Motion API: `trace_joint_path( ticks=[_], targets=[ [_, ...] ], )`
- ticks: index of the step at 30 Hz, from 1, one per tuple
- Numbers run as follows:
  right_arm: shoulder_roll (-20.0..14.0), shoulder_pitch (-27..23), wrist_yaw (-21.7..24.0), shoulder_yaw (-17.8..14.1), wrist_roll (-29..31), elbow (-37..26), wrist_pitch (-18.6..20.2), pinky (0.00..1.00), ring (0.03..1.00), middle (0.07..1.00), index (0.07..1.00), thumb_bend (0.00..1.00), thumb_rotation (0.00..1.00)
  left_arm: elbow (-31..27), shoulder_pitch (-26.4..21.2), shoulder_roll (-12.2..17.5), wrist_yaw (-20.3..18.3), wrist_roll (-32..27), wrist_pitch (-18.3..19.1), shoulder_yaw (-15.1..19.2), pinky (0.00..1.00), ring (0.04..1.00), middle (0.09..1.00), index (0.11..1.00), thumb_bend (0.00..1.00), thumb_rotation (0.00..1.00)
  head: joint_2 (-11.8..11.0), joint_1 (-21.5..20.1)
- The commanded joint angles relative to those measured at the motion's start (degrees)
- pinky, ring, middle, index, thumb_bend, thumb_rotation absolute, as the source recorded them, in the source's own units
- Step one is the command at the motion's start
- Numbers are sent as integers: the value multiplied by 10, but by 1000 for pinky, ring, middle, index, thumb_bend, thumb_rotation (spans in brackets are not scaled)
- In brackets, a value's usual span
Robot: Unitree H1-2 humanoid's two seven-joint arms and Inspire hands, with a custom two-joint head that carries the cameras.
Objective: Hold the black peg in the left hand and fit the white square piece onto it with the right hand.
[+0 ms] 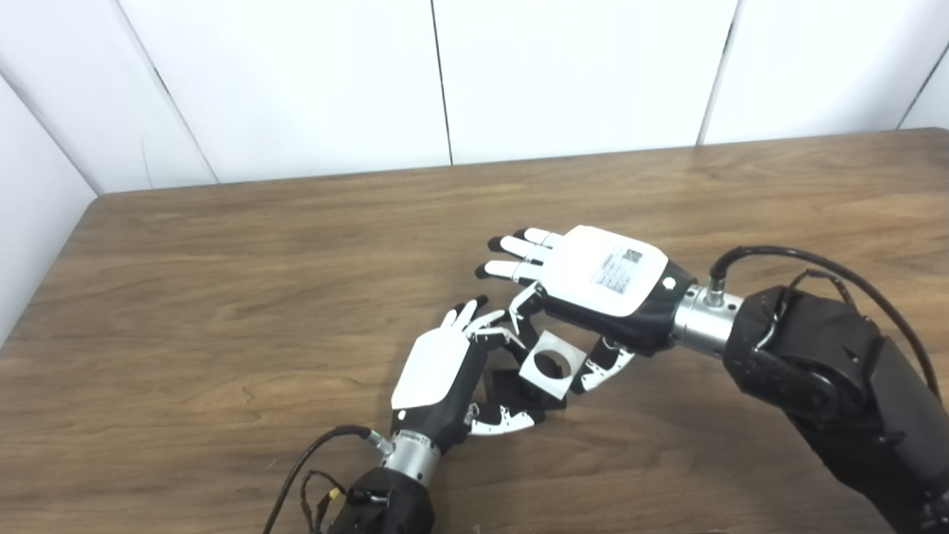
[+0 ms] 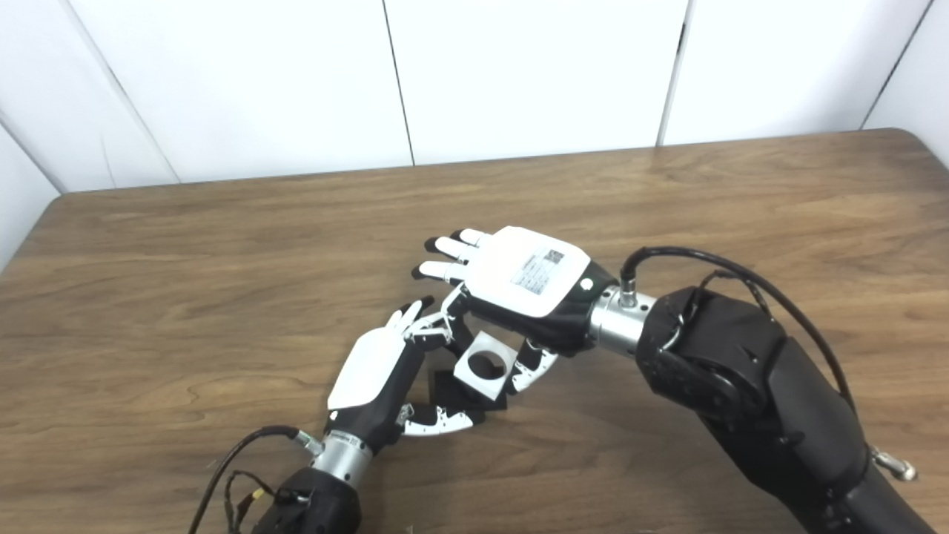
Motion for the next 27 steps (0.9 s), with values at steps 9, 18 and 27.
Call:
trace_joint_path(
  ticks=[9,18,27],
  targets=[
    [21,-20,-14,-6,10,9,-21,969,1000,935,490,523,130,14,-14,-4,8,14,-3,-6,1000,993,868,487,511,75,-6,14],
    [30,-18,-18,-4,-2,20,-33,967,1000,931,489,523,135,19,-17,-11,14,14,-3,-11,1000,997,870,488,512,74,-6,20],
    [35,-16,-20,-7,3,27,-32,982,1000,928,488,523,138,18,-16,-14,19,11,-3,-13,1000,998,868,488,512,74,-6,20]
  ],
)
